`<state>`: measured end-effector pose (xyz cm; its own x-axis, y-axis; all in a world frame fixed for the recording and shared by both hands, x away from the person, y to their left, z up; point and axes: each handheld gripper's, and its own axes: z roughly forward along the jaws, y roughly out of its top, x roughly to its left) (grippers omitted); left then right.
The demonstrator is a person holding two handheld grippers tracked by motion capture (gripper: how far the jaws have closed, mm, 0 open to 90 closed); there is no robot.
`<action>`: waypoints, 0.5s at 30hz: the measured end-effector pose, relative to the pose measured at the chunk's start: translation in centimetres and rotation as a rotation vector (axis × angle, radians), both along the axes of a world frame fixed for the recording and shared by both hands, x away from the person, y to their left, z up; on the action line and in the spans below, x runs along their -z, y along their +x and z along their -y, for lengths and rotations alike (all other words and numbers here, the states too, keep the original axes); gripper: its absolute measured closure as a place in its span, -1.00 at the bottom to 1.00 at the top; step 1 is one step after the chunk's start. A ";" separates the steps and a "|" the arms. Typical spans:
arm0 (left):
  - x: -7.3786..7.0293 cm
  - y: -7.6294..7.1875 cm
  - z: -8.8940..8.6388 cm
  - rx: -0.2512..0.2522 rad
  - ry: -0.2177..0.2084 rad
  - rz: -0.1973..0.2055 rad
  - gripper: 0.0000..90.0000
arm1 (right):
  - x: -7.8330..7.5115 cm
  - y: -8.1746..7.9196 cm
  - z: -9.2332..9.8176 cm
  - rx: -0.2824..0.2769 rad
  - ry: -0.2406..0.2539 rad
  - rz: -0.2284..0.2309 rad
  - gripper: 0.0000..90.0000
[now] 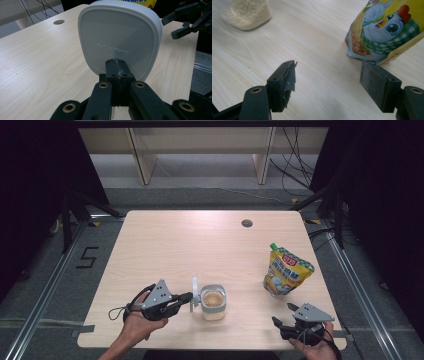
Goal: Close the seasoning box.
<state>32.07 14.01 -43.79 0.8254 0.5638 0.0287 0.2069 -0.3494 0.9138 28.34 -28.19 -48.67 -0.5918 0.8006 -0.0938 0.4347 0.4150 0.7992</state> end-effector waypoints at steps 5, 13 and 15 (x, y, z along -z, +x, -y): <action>0.1 0.1 0.5 0.008 0.001 -0.004 0.98 | 0.0 0.0 0.0 0.005 0.007 -0.004 -0.34; 0.0 0.1 1.2 0.017 -0.005 -0.010 0.97 | 0.0 -0.1 -0.1 0.012 0.014 -0.011 -0.34; -0.1 0.2 1.0 0.020 -0.015 -0.012 0.91 | 0.0 -0.1 -0.1 0.009 0.009 -0.010 -0.34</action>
